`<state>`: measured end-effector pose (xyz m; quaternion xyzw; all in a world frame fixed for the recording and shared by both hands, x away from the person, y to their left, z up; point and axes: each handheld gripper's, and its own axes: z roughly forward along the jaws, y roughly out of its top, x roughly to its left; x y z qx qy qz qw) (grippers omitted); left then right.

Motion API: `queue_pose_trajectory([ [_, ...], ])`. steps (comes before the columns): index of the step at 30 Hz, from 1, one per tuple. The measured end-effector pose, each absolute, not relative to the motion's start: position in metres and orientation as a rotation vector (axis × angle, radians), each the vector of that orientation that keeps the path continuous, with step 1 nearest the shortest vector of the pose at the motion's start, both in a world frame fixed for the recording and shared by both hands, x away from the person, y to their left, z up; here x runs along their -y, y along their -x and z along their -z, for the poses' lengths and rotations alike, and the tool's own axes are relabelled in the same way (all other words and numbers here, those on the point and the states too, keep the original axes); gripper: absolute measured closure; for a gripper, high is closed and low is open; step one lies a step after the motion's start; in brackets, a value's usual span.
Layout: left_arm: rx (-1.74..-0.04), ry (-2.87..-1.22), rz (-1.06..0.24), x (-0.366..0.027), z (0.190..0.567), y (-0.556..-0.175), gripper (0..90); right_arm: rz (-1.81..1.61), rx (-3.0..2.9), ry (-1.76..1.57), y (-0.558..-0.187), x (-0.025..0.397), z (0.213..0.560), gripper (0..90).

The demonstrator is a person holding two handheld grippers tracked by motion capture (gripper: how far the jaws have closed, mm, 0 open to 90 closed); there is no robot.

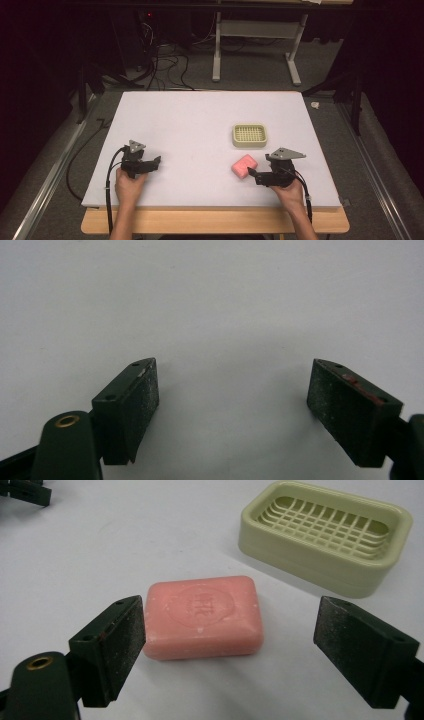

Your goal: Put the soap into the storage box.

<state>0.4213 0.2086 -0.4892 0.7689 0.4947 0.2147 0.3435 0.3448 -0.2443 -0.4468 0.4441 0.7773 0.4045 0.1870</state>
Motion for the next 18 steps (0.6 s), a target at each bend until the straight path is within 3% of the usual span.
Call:
queue_pose_trajectory([
  [18, -1.285, -1.998, -0.558, -0.209, 0.489, -0.421, 21.4, -1.119, -2.249, -1.198, -0.354, 0.217, 0.454, 12.6],
])
